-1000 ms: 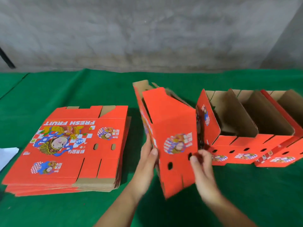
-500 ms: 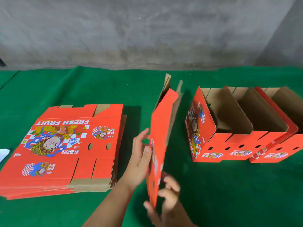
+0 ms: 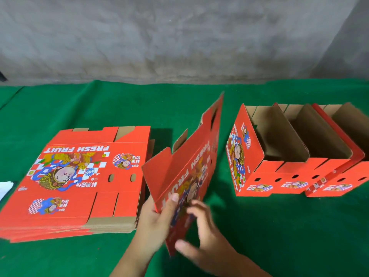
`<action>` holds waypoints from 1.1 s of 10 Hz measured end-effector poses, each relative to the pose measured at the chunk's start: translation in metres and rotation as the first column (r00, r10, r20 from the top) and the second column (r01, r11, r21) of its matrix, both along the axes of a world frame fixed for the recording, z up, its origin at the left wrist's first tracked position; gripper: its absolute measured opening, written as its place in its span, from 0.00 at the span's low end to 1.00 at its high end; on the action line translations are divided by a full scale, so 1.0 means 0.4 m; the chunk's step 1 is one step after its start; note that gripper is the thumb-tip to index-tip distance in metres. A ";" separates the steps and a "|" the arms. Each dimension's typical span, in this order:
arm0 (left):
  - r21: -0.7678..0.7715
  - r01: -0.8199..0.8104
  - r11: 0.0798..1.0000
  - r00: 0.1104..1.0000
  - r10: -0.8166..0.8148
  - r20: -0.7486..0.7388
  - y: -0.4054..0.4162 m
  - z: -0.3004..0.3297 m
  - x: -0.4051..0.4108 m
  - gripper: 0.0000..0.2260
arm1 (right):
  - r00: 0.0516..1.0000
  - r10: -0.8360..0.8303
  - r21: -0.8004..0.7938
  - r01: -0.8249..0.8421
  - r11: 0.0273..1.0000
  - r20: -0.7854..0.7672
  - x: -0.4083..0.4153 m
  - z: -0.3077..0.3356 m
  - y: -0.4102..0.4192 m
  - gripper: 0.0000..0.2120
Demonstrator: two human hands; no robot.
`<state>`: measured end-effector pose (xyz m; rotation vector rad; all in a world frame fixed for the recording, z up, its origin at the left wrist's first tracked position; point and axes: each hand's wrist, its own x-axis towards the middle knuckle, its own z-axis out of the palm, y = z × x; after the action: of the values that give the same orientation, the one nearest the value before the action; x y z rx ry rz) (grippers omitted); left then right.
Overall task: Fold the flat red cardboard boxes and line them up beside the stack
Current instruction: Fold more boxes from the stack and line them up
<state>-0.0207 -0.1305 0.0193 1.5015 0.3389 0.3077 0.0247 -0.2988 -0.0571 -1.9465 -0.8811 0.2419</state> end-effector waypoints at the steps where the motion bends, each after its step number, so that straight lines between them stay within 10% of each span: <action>1: 0.066 -0.044 0.997 0.997 0.040 0.062 0.050 -0.018 -0.011 0.09 | 0.923 -0.332 0.225 0.371 0.901 -0.195 0.139 0.074 0.000 0.31; 2: 0.053 -0.098 0.994 0.990 0.092 0.107 0.103 -0.019 -0.012 0.11 | 0.655 -0.492 0.288 0.724 0.627 -0.574 0.310 0.174 -0.024 0.27; 3: -0.004 -0.175 0.984 0.978 0.175 0.115 0.126 -0.017 0.002 0.19 | 0.580 -0.400 0.241 0.733 0.636 -0.710 0.419 0.228 -0.066 0.30; 4: -0.062 -0.214 0.975 0.963 0.221 0.157 0.127 -0.022 0.020 0.22 | 0.654 -0.298 0.211 0.583 0.785 -0.696 0.461 0.247 -0.067 0.35; 11: -0.236 -0.396 0.887 0.915 0.402 -0.026 0.164 -0.089 0.105 0.33 | 0.547 -0.532 -0.099 0.631 0.769 -0.646 0.534 0.174 -0.158 0.32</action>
<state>0.0214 -0.0650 -0.0162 1.1830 0.6471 0.5918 0.2384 -0.3618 0.0125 -1.7160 0.2364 0.3992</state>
